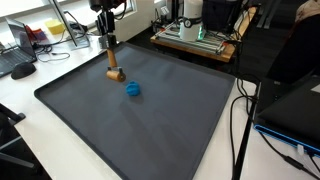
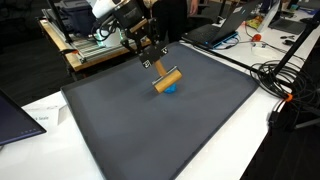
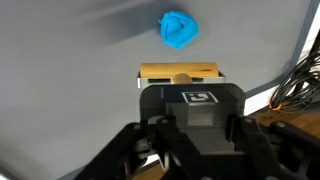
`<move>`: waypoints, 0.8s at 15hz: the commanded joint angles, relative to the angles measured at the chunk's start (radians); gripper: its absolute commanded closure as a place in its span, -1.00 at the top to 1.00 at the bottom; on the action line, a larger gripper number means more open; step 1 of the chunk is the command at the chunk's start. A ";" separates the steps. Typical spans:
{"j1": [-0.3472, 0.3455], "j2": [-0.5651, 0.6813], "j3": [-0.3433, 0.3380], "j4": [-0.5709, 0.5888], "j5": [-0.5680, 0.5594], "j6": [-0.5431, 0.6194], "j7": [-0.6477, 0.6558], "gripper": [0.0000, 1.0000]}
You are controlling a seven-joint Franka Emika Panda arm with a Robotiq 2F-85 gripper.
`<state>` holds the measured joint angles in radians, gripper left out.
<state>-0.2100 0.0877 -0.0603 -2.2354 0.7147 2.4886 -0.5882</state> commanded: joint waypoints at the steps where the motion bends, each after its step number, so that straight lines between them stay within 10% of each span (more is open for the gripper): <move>1: 0.041 -0.010 -0.001 -0.035 -0.013 0.121 0.028 -0.57; 12: 0.157 -0.091 0.009 -0.256 -0.253 0.534 0.182 -0.57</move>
<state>-0.0817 0.0713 -0.0402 -2.4010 0.5679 2.9545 -0.4918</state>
